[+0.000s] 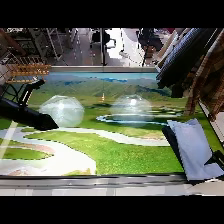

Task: Fold the clothes and pants, and hang the long-sleeved shirts on hangers.

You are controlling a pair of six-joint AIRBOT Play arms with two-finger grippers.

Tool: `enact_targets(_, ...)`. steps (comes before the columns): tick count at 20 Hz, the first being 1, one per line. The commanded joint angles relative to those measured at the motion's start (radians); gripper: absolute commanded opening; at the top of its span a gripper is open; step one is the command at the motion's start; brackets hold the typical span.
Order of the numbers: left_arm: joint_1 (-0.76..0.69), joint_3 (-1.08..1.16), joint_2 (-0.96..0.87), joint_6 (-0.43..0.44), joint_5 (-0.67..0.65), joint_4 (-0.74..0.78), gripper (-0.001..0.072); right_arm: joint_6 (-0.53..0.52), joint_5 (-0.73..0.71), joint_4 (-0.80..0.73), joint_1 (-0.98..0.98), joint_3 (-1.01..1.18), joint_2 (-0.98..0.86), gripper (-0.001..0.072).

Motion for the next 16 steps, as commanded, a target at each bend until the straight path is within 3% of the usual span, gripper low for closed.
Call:
enact_targets(1, 0.001, 0.000, 0.000, 0.001, 0.000, 0.025, 0.0006, -0.019, 0.007, -0.096, -0.001, 0.102, 0.001, 0.0693)
enact_targets(3, 0.002, 0.002, 0.000, 0.000, 0.008, 0.128, 0.0005, 0.021, -0.068, 0.070, 0.030, 0.270, 0.001, 0.0692)
enact_targets(4, 0.002, 0.002, 0.000, -0.005, 0.024, 0.201, 0.0006, -0.012, -0.130, 0.217, 0.066, 0.330, 0.002, 0.0692)
enact_targets(6, 0.002, 0.002, 0.006, -0.084, 0.067, 0.420, 0.0006, -0.177, -0.243, 0.507, 0.202, 0.377, 0.002, 0.0692)
enact_targets(7, 0.003, 0.002, 0.015, -0.127, 0.084, 0.545, 0.0005, -0.257, -0.267, 0.566, 0.308, 0.372, 0.000, 0.0692)
enact_targets(9, 0.031, 0.002, 0.045, -0.173, 0.133, 0.720, 0.0005, -0.320, -0.292, 0.483, 0.546, 0.345, -0.006, 0.0693)
enact_targets(12, 0.107, 0.002, 0.099, -0.190, 0.235, 0.741, 0.0006, -0.319, -0.420, 0.183, 0.848, 0.277, -0.013, 0.0692)
enact_targets(13, 0.119, 0.002, 0.112, -0.254, 0.225, 0.732, 0.0006, -0.319, -0.470, 0.104, 0.901, 0.270, -0.013, 0.0691)
enact_targets(14, 0.126, 0.002, 0.120, -0.263, 0.225, 0.732, 0.0006, -0.319, -0.521, 0.056, 0.932, 0.271, -0.013, 0.0685)
enact_targets(15, 0.126, 0.002, 0.123, -0.263, 0.225, 0.732, 0.0006, -0.319, -0.578, 0.039, 0.941, 0.272, -0.013, 0.0563)
enact_targets(16, 0.125, 0.002, 0.122, -0.263, 0.225, 0.732, 0.0006, -0.319, -0.626, 0.040, 0.941, 0.273, -0.013, 0.0348)
